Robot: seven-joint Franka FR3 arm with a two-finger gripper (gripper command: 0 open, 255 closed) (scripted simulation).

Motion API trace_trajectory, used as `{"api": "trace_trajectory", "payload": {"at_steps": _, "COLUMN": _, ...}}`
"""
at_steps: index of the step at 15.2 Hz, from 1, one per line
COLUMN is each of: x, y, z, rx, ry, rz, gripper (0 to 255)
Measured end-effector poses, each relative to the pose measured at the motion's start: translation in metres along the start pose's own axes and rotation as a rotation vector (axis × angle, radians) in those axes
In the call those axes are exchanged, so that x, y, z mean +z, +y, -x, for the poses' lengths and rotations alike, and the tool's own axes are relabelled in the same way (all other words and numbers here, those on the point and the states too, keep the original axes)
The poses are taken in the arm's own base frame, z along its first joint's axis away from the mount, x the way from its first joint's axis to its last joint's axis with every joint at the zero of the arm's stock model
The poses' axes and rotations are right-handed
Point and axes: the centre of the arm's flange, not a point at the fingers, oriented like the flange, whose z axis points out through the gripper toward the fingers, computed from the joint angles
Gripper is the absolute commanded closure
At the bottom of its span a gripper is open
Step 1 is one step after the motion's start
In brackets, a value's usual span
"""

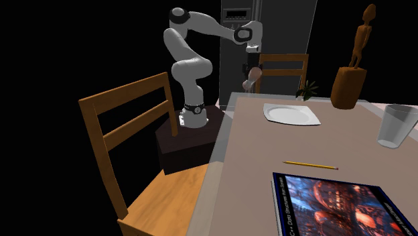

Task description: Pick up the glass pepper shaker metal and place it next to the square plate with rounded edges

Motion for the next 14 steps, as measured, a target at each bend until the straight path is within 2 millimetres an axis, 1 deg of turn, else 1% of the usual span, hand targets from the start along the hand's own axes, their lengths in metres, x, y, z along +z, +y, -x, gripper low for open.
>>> {"api": "trace_trajectory", "payload": {"at_steps": 1, "x": 0.002, "y": 0.002, "z": -0.002, "rx": 0.0, "ry": -0.004, "rz": 0.002, "gripper": 255}}
{"api": "trace_trajectory", "payload": {"at_steps": 3, "x": 0.004, "y": 0.013, "z": -0.027, "rx": 0.017, "ry": -0.028, "rz": 0.016, "gripper": 255}}
{"api": "trace_trajectory", "payload": {"at_steps": 4, "x": 0.012, "y": 0.024, "z": -0.045, "rx": 0.031, "ry": -0.047, "rz": 0.025, "gripper": 255}}
{"api": "trace_trajectory", "payload": {"at_steps": 6, "x": 0.019, "y": 0.036, "z": -0.062, "rx": 0.03, "ry": -0.061, "rz": 0.035, "gripper": 255}}
{"api": "trace_trajectory", "payload": {"at_steps": 7, "x": 0.021, "y": 0.044, "z": -0.075, "rx": 0.028, "ry": -0.071, "rz": 0.04, "gripper": 255}}
{"api": "trace_trajectory", "payload": {"at_steps": 9, "x": 0.034, "y": 0.061, "z": -0.095, "rx": 0.033, "ry": -0.094, "rz": 0.054, "gripper": 255}}
{"api": "trace_trajectory", "payload": {"at_steps": 10, "x": 0.036, "y": 0.069, "z": -0.105, "rx": 0.029, "ry": -0.104, "rz": 0.059, "gripper": 255}}
{"api": "trace_trajectory", "payload": {"at_steps": 11, "x": 0.044, "y": 0.08, "z": -0.116, "rx": 0.032, "ry": -0.121, "rz": 0.067, "gripper": 255}}
{"api": "trace_trajectory", "payload": {"at_steps": 13, "x": 0.051, "y": 0.097, "z": -0.131, "rx": 0.032, "ry": -0.15, "rz": 0.081, "gripper": 255}}
{"api": "trace_trajectory", "payload": {"at_steps": 14, "x": 0.061, "y": 0.107, "z": -0.139, "rx": 0.029, "ry": -0.156, "rz": 0.084, "gripper": 255}}
